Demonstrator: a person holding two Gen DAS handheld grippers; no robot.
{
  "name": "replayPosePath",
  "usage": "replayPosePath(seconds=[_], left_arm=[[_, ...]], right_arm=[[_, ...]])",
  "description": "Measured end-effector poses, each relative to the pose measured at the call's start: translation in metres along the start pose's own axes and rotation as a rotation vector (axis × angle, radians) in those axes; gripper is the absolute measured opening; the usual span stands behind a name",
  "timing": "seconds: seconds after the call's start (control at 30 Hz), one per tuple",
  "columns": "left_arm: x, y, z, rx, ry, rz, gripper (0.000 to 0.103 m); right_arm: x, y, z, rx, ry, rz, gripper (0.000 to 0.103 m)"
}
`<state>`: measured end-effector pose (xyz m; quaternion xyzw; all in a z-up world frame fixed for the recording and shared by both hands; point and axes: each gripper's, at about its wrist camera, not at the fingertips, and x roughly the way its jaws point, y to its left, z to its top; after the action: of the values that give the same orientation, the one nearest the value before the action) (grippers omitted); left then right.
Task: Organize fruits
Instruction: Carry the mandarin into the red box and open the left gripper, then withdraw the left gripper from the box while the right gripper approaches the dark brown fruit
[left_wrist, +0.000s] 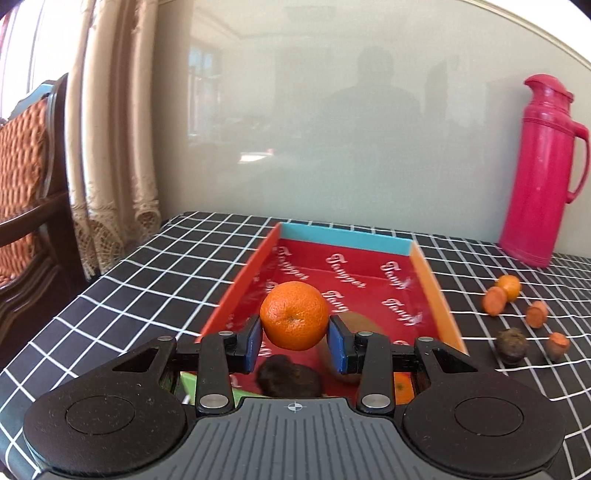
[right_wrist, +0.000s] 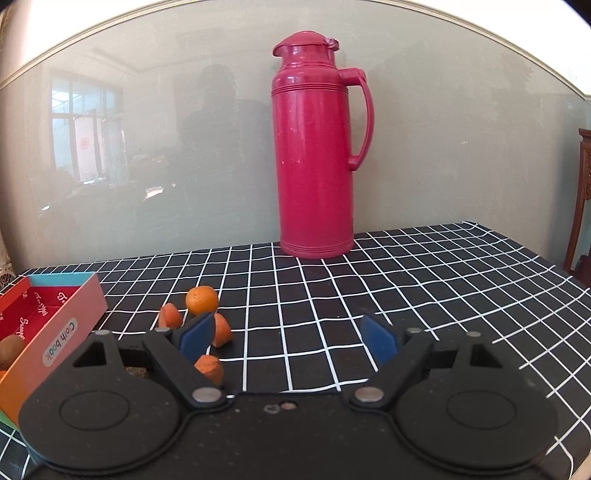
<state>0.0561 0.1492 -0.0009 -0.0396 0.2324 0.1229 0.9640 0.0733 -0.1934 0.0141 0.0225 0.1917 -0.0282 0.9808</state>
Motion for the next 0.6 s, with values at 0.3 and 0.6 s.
replayPosePath(seconds=[0.3, 0.6], left_arm=[[0.004, 0.005, -0.004, -0.012, 0.006, 0.037, 0.045], [-0.007, -0.008, -0.003, 0.003, -0.040, 0.009, 0.084]], right_arm=[[0.000, 0.002, 0.000, -0.010, 0.000, 0.003, 0.088], [-0.002, -0.012, 0.000, 0.005, -0.001, -0.020, 0.088]])
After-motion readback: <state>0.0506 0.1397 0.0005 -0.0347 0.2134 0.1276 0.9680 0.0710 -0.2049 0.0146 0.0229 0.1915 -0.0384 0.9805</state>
